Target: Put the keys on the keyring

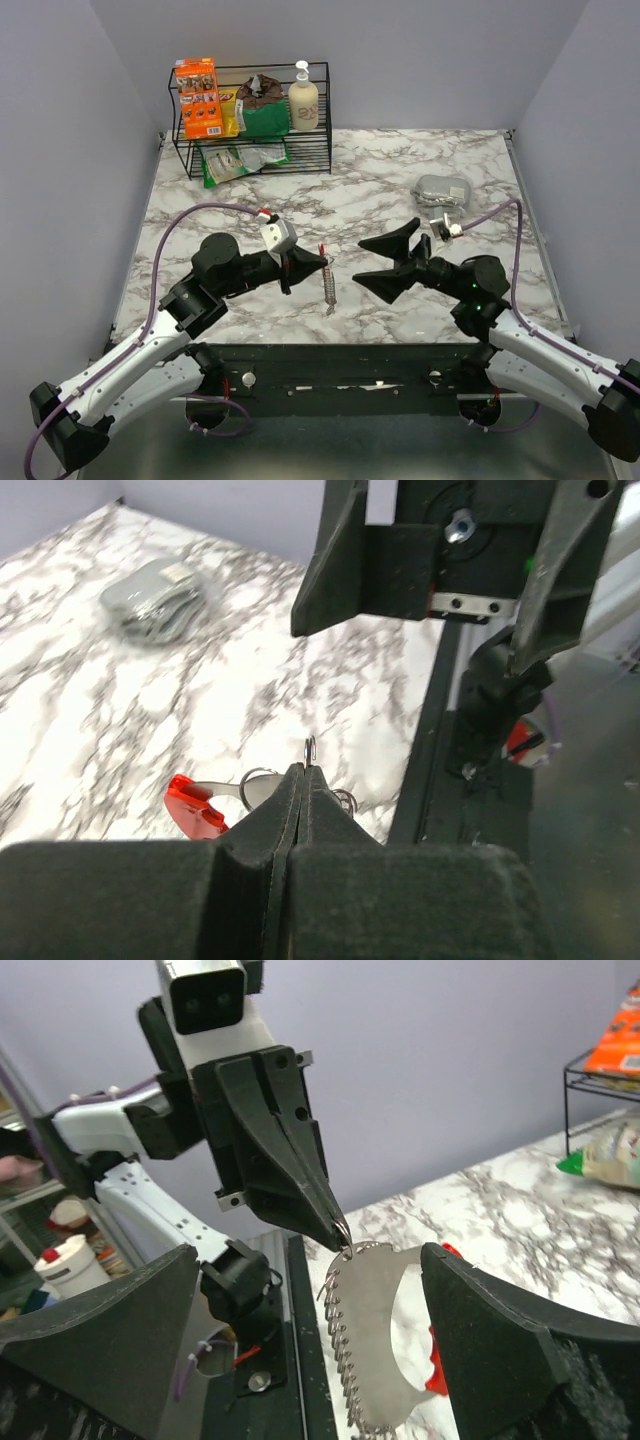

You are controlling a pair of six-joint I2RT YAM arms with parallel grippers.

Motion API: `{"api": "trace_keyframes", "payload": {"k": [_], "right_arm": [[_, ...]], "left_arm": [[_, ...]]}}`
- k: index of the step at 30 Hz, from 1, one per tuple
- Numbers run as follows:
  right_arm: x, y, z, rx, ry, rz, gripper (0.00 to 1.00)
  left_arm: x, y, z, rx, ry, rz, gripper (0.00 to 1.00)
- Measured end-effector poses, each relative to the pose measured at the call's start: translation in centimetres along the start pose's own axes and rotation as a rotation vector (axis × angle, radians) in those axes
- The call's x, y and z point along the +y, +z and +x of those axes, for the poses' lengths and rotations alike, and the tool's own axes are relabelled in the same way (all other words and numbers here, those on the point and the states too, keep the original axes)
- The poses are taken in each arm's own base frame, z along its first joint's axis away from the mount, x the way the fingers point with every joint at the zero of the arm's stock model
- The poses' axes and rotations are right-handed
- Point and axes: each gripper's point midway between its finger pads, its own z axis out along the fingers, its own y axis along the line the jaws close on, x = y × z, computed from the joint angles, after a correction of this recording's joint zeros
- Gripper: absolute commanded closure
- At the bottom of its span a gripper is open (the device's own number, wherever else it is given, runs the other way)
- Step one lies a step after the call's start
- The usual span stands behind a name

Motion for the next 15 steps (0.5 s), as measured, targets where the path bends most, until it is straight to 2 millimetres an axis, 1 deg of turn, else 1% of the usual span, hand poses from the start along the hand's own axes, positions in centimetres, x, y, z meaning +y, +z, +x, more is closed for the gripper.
{"api": "trace_keyframes", "payload": {"k": [5,8,12,15], "right_arm": [[-2.4,-0.2,2.1,0.088,0.049,0.12,0.0],[-3.6,-0.4,3.6,0.141,0.079,0.175,0.0],[-4.9,-0.8,5.6,0.214,0.108,0.229,0.0],[-5.7,-1.2,7.0,0.263,0.128,0.264,0.0]], "left_arm": [[1.9,-0.5,2.4,0.091,0.039,-0.107,1.0],[3.1,-1.0,3.3,0.132,0.061,-0.174,1.0],[4.3,-1.7,3.7,0.156,0.092,-0.247,1.0],[4.8,-2.3,3.2,0.143,0.118,-0.285,1.0]]}}
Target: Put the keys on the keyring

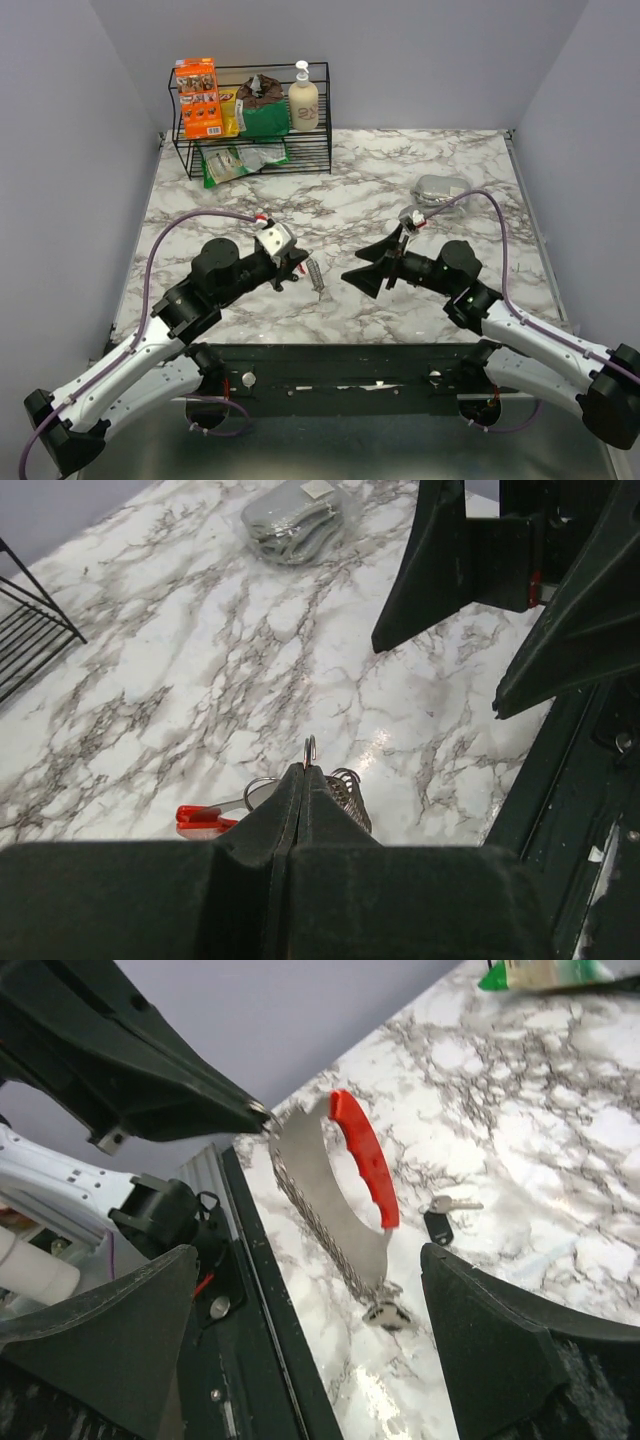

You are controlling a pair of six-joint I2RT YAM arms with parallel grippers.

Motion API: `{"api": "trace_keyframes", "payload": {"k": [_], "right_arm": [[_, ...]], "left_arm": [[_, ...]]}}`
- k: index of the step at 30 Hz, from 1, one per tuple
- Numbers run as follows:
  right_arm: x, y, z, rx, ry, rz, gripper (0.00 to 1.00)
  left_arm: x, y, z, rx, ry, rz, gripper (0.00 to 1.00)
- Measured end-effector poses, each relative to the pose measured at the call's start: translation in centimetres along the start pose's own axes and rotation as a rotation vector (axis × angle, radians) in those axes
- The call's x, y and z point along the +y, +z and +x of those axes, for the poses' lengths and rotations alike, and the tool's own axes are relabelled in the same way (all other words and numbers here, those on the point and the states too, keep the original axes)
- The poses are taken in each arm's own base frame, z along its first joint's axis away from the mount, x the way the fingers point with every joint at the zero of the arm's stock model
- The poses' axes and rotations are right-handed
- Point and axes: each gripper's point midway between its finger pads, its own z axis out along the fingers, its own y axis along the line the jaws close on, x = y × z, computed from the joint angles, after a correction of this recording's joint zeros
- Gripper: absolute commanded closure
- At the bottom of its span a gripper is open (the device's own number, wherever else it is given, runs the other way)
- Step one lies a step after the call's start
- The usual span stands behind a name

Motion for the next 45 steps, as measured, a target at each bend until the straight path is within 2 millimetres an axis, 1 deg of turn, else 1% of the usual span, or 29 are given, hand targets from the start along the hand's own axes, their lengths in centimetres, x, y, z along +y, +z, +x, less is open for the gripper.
{"api": "trace_keyframes", "payload": {"k": [3,8,12,15,18,21,23,25,26,27,32,34,37,40,41,42,45], "right_arm": [[-0.6,0.1,0.8,0.031,0.005,0.024,0.0],[-1.5,0.9,0.7,0.057,-0.007,0.056,0.0],[-2.5,2.0,1.2,0.095,-0.01,0.076,0.0],[-3.5,2.9,2.2,0.147,0.007,0.1,0.01],[-4.5,3.7,3.3,0.196,0.026,0.126,0.02],[-5.5,4.3,4.3,0.242,0.049,0.154,0.03],[-6.1,4.8,4.8,0.27,0.064,0.173,0.04],[-6.7,5.3,5.1,0.291,0.075,0.192,0.06],[-7.0,5.6,5.3,0.302,0.083,0.2,0.06],[-7.3,5.9,5.5,0.314,0.092,0.209,0.1],[-8.7,7.5,6.5,0.363,0.138,0.249,0.18],[-9.2,8.2,7.4,0.397,0.16,0.273,0.2],[-9.5,9.5,8.8,0.446,0.177,0.295,0.26],[-9.3,10.9,10.2,0.502,0.187,0.312,0.32],[-9.3,11.4,10.5,0.516,0.188,0.321,0.33],[-9.4,11.8,10.7,0.53,0.187,0.333,0.35],[-9.4,13.2,11.0,0.554,0.177,0.36,0.36]], "left_arm": [[0.4,-0.7,-0.8,-0.032,0.014,-0.031,1.0],[1.6,-2.3,-2.6,-0.103,0.034,-0.113,1.0],[3.0,-3.0,-2.9,-0.117,0.039,-0.196,1.0],[4.2,-3.1,-1.8,-0.071,0.032,-0.262,1.0],[5.5,-3.1,-0.3,0.002,0.02,-0.326,1.0],[7.4,-3.3,1.3,0.069,-0.004,-0.394,1.0],[8.3,-3.6,2.0,0.092,-0.027,-0.426,1.0],[10.4,-4.6,2.5,0.107,-0.055,-0.504,1.0],[11.1,-5.0,2.6,0.11,-0.066,-0.53,1.0],[11.7,-5.4,2.8,0.113,-0.076,-0.558,1.0],[14.2,-7.1,3.3,0.117,-0.121,-0.663,1.0],[15.2,-7.9,3.4,0.111,-0.143,-0.705,1.0],[16.9,-9.3,3.4,0.091,-0.177,-0.779,1.0],[17.9,-10.4,3.3,0.062,-0.194,-0.83,1.0],[18.3,-10.9,3.4,0.053,-0.199,-0.851,1.0],[18.4,-11.3,3.5,0.049,-0.203,-0.867,1.0],[18.7,-12.1,3.6,0.039,-0.206,-0.897,1.0]]}}
